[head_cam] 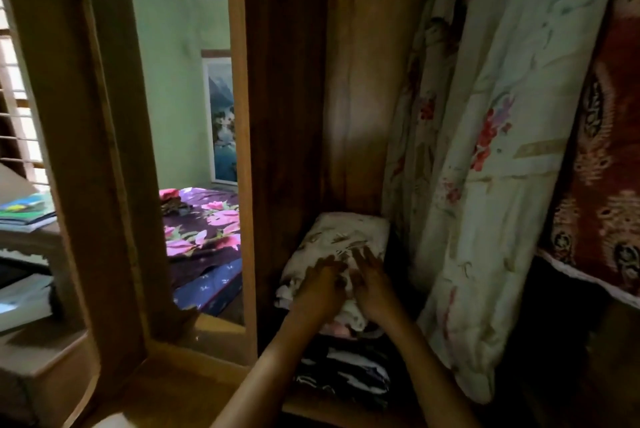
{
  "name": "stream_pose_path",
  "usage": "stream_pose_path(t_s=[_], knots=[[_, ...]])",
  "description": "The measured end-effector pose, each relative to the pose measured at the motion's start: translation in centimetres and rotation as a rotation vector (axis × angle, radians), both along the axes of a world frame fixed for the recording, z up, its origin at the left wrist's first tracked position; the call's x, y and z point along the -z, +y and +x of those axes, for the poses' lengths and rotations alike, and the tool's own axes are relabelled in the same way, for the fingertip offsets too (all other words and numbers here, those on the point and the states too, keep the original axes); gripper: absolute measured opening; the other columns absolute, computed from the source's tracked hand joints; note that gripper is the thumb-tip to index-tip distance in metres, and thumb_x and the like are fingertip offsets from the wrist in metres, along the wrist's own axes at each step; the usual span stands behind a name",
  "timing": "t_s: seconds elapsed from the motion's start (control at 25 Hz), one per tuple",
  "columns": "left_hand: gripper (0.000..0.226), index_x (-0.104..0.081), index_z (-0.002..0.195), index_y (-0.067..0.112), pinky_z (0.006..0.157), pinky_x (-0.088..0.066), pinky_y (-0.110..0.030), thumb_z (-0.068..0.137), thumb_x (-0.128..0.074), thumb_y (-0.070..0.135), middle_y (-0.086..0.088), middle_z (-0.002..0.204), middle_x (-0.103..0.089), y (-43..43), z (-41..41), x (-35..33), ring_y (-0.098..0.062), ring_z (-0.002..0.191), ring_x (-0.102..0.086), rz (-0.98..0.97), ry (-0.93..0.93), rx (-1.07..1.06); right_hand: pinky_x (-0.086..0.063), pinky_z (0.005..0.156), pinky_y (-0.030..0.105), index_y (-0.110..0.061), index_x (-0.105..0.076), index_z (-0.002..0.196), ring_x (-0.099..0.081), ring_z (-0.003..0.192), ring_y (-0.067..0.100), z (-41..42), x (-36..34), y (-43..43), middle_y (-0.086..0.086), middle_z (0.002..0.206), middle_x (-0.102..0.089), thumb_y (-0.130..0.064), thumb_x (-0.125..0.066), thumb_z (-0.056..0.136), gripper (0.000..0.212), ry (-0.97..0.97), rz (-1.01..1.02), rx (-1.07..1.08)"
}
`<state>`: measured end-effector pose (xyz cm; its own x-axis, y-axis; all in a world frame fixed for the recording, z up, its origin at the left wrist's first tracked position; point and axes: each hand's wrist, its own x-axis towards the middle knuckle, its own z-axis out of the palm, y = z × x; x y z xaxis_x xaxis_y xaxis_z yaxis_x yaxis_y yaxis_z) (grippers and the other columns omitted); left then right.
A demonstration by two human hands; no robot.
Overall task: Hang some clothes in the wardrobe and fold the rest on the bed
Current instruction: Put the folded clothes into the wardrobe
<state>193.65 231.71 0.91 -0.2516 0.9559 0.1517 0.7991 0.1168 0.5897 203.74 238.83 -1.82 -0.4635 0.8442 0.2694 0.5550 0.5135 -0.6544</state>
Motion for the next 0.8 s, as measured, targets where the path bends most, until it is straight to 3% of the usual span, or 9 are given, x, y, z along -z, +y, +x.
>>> stream_pose_path(t_s=[0.12, 0.24, 0.32, 0.44, 0.56, 0.64, 0.72, 0.8], knots=[[0.052, -0.026, 0.148, 0.017, 0.115, -0.011, -0.027, 0.100, -0.041, 0.029, -0.006, 0.156, -0.018, -0.7, -1.4, 1.7, -0.019, 0.144, -0.015, 0.087, -0.019, -0.020, -0.004, 0.114, 0.021, -0.009, -0.020, 0.149, -0.010, 0.146, 0.021, -0.1, 0.8, -1.2, 0.010, 0.158, -0.010, -0.016, -0.032, 0.103, 0.048, 0.016, 0.177, 0.038], [0.053, -0.030, 0.146, 0.023, 0.117, -0.015, -0.031, 0.097, -0.043, 0.038, -0.004, 0.155, -0.021, -1.7, -1.6, 3.2, -0.017, 0.143, -0.018, 0.164, 0.024, -0.018, -0.025, 0.112, 0.031, 0.001, -0.050, 0.133, -0.039, 0.135, 0.032, -0.2, 1.6, -3.1, 0.021, 0.144, -0.041, -0.016, -0.034, 0.096, 0.044, 0.110, 0.326, 0.089], [0.054, -0.030, 0.146, 0.023, 0.117, -0.015, -0.030, 0.097, -0.038, 0.044, -0.004, 0.155, -0.025, -2.2, -1.3, 3.9, -0.016, 0.142, -0.021, 0.212, 0.063, -0.028, -0.036, 0.103, 0.036, 0.006, -0.060, 0.121, -0.055, 0.119, 0.036, -0.5, 2.8, -4.0, 0.026, 0.130, -0.054, -0.022, -0.033, 0.090, 0.050, 0.052, 0.305, 0.068], [0.052, -0.025, 0.148, 0.020, 0.116, -0.009, -0.026, 0.100, -0.036, 0.036, -0.005, 0.156, -0.020, -2.8, -1.3, 3.8, -0.017, 0.144, -0.017, 0.216, 0.116, -0.028, -0.024, 0.108, 0.037, 0.008, -0.051, 0.129, -0.048, 0.127, 0.038, -0.6, 3.2, -4.0, 0.026, 0.136, -0.047, -0.014, -0.041, 0.090, 0.046, 0.012, 0.265, 0.044], [0.051, -0.024, 0.148, 0.016, 0.115, -0.009, -0.025, 0.101, -0.036, 0.028, -0.008, 0.156, -0.018, -4.2, -0.7, 3.3, -0.019, 0.144, -0.017, 0.211, 0.143, -0.010, -0.007, 0.111, 0.016, 0.002, -0.029, 0.143, -0.026, 0.142, 0.026, 0.2, 2.2, -4.4, 0.015, 0.151, -0.026, -0.008, -0.042, 0.099, 0.047, -0.058, 0.279, -0.021], [0.049, -0.030, 0.145, 0.012, 0.114, -0.012, -0.023, 0.099, -0.040, 0.024, -0.009, 0.153, -0.026, -5.0, -0.1, 2.7, -0.019, 0.141, -0.024, 0.199, 0.145, 0.019, -0.010, 0.112, 0.016, 0.000, -0.031, 0.144, -0.027, 0.142, 0.025, 0.6, 1.9, -5.1, 0.015, 0.152, -0.026, -0.007, -0.046, 0.097, 0.049, -0.046, 0.265, -0.042], [0.047, -0.039, 0.141, 0.011, 0.111, -0.022, -0.026, 0.096, -0.047, 0.023, -0.009, 0.148, -0.035, -5.9, 0.2, 2.0, -0.022, 0.136, -0.033, 0.143, 0.115, 0.007, -0.022, 0.112, 0.021, 0.001, -0.040, 0.139, -0.037, 0.136, 0.027, 1.2, 0.9, -6.4, 0.018, 0.147, -0.037, -0.004, -0.047, 0.095, 0.045, -0.062, 0.220, -0.016], [0.048, -0.045, 0.136, 0.012, 0.108, -0.033, -0.031, 0.091, -0.056, 0.023, -0.009, 0.144, -0.041, -6.8, 0.4, 1.6, -0.026, 0.131, -0.039, 0.117, 0.074, -0.018, -0.036, 0.104, 0.026, 0.004, -0.051, 0.129, -0.049, 0.123, 0.029, 2.0, 0.0, -8.2, 0.020, 0.133, -0.051, 0.002, -0.046, 0.091, 0.039, -0.075, 0.224, 0.018]])
